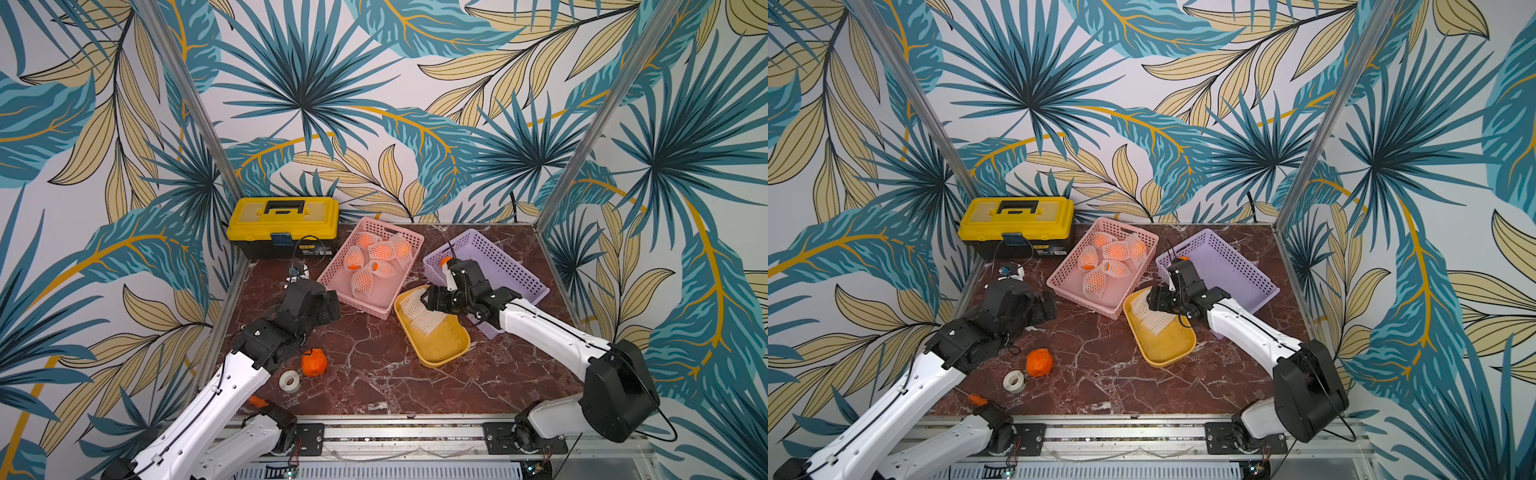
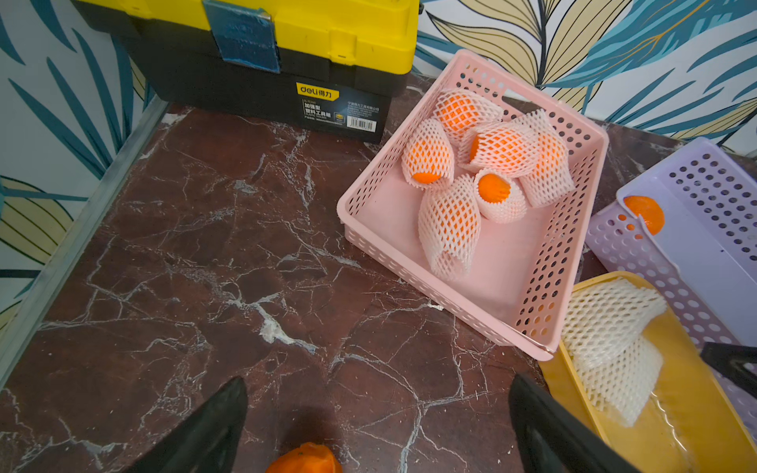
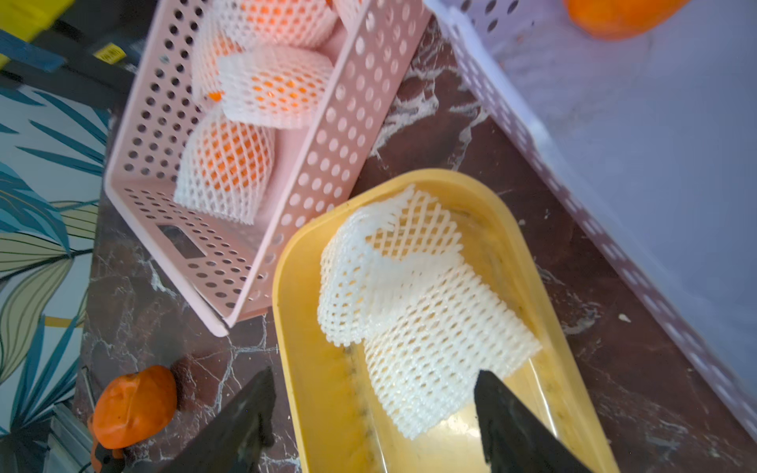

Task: Remove foam nets from oranges
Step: Place the foam net into the storage box, then pick up the orange from the center of the board.

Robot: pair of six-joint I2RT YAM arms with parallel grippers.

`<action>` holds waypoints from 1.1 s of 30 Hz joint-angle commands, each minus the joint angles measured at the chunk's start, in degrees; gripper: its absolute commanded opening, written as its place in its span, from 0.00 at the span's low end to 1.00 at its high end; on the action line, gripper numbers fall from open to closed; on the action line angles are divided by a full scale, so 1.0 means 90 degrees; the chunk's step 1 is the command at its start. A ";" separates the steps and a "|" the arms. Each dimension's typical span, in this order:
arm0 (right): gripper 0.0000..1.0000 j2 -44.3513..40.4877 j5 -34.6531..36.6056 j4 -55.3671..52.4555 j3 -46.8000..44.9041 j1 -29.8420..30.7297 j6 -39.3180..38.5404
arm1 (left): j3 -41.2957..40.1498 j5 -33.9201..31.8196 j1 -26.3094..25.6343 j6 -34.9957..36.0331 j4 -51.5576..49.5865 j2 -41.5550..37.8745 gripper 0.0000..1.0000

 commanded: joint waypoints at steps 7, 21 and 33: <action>0.79 -0.1040 -0.1410 0.2959 -0.1234 0.0010 -0.0306 | 0.0504 0.0809 0.0049 -0.1272 -0.1561 0.0445 0.99; 0.82 -0.0171 -0.1437 0.4762 -0.1736 0.1558 -0.1123 | -0.0118 0.1964 0.0055 -0.2434 -0.2948 0.1921 1.00; 0.82 -0.0443 -0.0725 0.5069 -0.2099 0.1600 -0.1122 | -0.0711 0.1883 0.0184 -0.2485 -0.2297 0.2644 1.00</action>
